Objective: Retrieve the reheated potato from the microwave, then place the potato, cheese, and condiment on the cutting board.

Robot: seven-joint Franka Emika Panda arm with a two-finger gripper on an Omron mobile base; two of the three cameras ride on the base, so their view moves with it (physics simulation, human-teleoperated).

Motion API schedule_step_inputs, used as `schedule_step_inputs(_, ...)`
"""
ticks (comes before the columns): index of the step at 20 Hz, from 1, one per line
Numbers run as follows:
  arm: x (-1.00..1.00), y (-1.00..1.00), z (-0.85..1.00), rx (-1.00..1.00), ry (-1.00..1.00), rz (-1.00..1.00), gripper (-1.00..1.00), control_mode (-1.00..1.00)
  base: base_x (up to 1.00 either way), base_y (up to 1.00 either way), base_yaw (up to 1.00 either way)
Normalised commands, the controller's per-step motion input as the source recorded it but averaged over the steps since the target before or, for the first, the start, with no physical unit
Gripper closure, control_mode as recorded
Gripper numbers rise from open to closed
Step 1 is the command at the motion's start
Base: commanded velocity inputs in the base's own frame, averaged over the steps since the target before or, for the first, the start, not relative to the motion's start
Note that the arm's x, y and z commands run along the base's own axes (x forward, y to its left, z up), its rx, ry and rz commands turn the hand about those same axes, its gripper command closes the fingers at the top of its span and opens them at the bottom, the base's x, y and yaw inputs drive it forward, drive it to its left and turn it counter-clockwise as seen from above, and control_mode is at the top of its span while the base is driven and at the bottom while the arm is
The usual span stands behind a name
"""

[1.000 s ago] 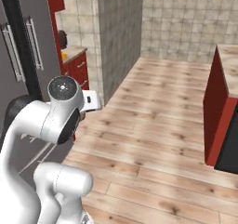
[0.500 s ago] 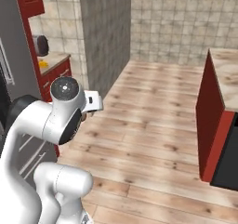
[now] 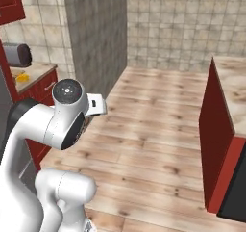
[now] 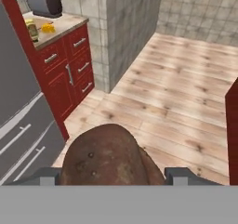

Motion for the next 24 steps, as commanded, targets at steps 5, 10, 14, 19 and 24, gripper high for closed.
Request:
schedule_step_inputs(5, 0.00, 0.00, 0.00, 0.00, 0.00, 0.00, 1.00, 1.00, 0.85, 0.00, -0.01)
schedule_step_inputs(10, 0.00, 0.00, 0.00, 0.00, 0.00, 0.00, 1.00, 1.00, 0.86, 0.00, 0.00)
schedule_step_inputs(14, 0.00, 0.00, 0.00, 0.00, 0.00, 0.00, 1.00, 1.00, 0.88, 0.00, 0.00)
schedule_step_inputs(19, 0.00, 0.00, 0.00, 0.00, 0.00, 0.00, 1.00, 1.00, 0.90, 0.00, 0.00)
schedule_step_inputs(24, 0.00, 0.00, 0.00, 0.00, 0.00, 0.00, 1.00, 1.00, 0.92, 0.00, 0.00)
